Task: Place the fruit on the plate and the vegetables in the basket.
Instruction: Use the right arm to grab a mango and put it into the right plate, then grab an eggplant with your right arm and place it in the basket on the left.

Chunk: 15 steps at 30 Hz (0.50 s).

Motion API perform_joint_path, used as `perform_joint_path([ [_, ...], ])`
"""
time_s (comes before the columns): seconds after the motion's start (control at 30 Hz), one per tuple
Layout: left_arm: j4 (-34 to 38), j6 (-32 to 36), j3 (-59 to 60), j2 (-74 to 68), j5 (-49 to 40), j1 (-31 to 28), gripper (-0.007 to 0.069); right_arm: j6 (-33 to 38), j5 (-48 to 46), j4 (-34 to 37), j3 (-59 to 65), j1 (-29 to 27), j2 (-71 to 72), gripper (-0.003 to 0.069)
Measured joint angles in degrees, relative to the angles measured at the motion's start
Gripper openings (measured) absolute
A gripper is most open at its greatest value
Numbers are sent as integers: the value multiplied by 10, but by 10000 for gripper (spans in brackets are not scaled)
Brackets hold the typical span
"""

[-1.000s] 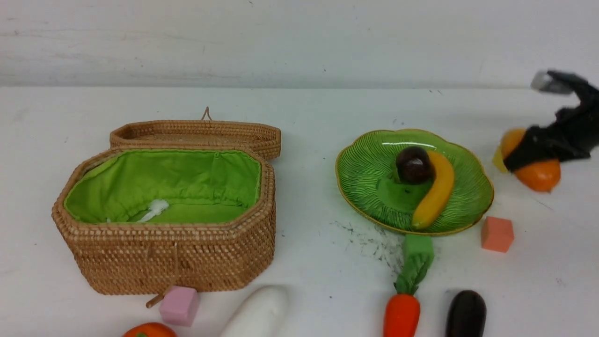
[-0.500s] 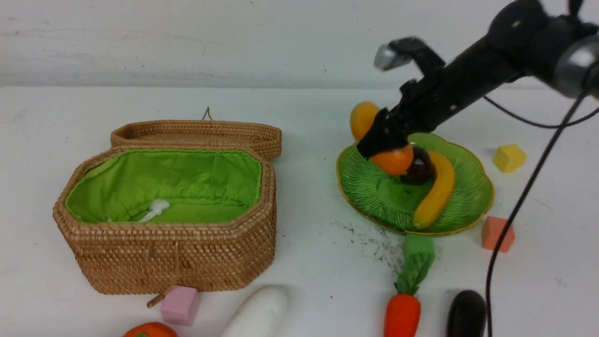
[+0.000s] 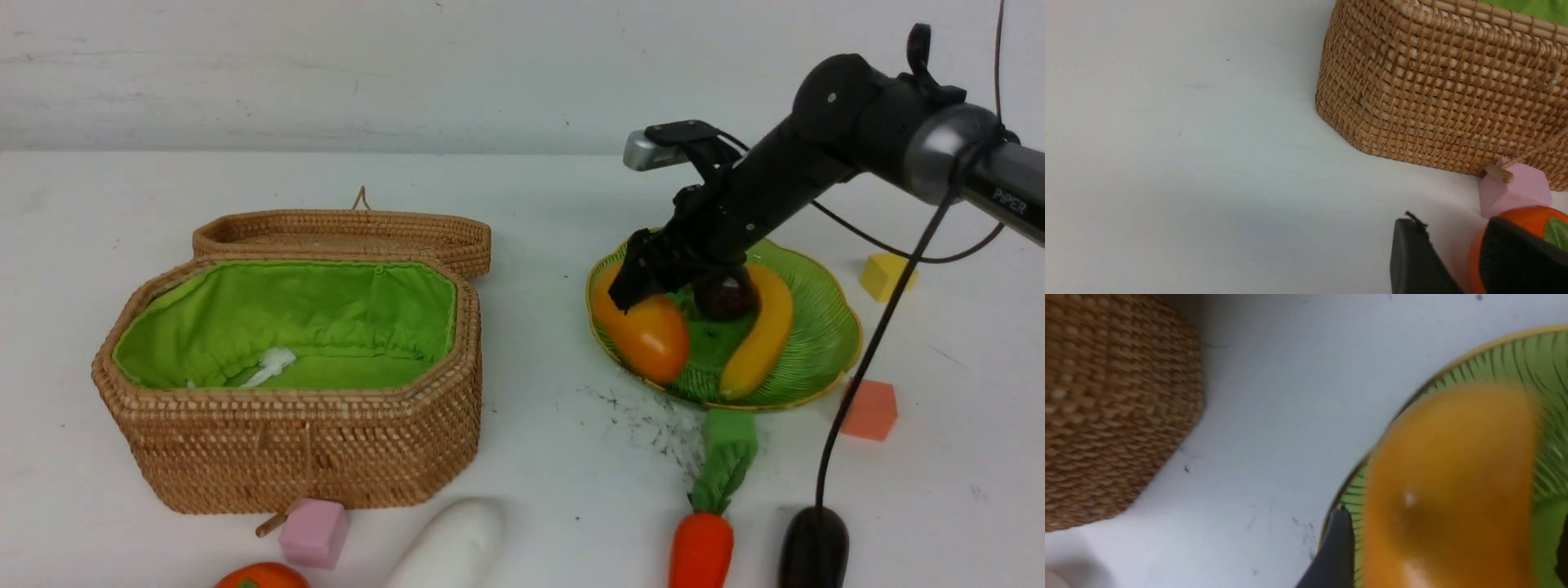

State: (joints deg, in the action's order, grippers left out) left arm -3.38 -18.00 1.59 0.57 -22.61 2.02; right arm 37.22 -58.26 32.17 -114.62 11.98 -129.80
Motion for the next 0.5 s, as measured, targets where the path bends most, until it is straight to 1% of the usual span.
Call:
perform_joint_path([
  [0.1, 0, 0, 0, 0, 0, 0, 239, -24, -2, -26, 0, 0, 4, 664],
  [0.23, 0, 0, 0, 0, 0, 0, 239, -71, -28, -54, 0, -1, 47, 631],
  [0.37, 0, 0, 0, 0, 0, 0, 239, -150, -85, -75, 8, -1, 149, 573],
  [0.43, 0, 0, 0, 0, 0, 0, 239, -183, -99, -80, 36, -1, 216, 542],
  [0.5, 0, 0, 0, 0, 0, 0, 239, -197, -101, -84, 63, 0, 257, 526],
])
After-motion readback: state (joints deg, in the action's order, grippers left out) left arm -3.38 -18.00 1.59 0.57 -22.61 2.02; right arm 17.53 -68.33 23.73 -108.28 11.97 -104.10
